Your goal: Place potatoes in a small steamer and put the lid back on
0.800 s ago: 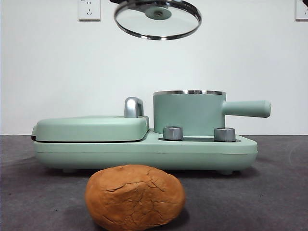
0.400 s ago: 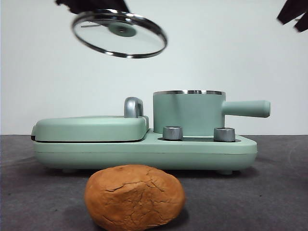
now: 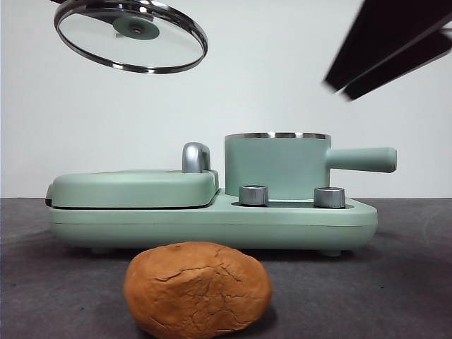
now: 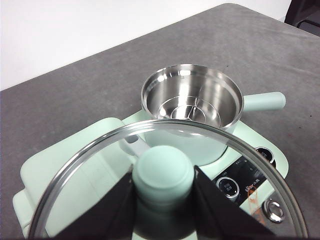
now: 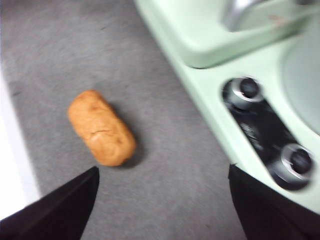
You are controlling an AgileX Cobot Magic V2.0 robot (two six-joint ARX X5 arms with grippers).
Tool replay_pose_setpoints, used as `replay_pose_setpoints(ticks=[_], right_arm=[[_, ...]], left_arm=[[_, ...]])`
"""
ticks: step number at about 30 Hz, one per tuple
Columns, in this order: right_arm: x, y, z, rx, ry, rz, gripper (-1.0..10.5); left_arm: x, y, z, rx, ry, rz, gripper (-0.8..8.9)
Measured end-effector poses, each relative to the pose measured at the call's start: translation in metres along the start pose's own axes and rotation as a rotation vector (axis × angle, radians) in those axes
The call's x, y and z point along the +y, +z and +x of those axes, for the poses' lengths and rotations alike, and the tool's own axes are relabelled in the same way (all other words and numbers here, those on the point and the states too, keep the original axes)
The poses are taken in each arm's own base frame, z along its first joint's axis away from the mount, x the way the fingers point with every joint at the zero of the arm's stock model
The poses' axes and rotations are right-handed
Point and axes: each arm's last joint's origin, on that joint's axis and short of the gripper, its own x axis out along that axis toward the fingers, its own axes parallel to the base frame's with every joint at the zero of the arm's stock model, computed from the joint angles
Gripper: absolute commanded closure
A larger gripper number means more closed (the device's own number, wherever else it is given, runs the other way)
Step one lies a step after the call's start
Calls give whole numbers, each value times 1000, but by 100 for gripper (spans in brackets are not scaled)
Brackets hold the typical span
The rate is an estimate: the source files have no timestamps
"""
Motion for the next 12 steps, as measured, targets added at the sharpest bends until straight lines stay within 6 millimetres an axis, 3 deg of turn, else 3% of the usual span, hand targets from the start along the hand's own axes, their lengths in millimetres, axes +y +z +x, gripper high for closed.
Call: replay_pose_setpoints(ticks=[12], right_arm=[[18, 6, 81, 119, 139, -90, 509]], left_arm=[[1, -1, 0, 5, 4, -10, 799]])
